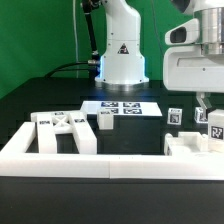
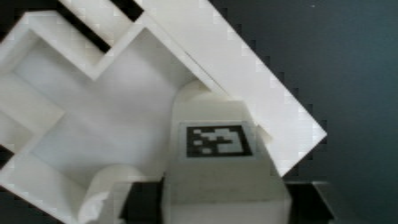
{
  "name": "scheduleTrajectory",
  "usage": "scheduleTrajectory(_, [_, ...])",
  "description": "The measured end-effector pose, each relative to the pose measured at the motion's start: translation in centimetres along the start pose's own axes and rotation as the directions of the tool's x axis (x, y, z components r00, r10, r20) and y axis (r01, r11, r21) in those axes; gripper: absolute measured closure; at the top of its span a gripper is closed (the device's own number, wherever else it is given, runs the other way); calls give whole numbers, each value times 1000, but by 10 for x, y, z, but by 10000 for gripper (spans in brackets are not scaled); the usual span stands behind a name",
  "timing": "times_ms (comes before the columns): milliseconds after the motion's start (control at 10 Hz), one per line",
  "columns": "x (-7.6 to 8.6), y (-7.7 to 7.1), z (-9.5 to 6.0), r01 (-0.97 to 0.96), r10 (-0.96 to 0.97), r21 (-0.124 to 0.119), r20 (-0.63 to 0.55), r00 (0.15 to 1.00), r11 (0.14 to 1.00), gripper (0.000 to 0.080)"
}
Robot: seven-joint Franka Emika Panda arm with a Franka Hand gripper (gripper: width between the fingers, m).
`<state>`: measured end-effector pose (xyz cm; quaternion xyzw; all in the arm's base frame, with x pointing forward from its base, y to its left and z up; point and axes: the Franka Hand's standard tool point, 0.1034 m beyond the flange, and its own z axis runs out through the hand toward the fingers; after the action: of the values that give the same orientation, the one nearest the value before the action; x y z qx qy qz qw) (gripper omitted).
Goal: Assemble chair
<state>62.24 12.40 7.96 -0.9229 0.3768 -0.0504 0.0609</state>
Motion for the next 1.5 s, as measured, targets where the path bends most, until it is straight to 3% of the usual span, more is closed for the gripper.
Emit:
scheduleTrajectory(300, [-2, -2, -1, 160, -160, -3, 4, 987, 987, 192])
scheduleTrajectory(700, [2, -3, -4, 639, -639, -6, 7, 769, 769, 152])
scheduleTrajectory(1500, [-1, -1, 0, 973, -973, -32, 31, 230, 229, 151])
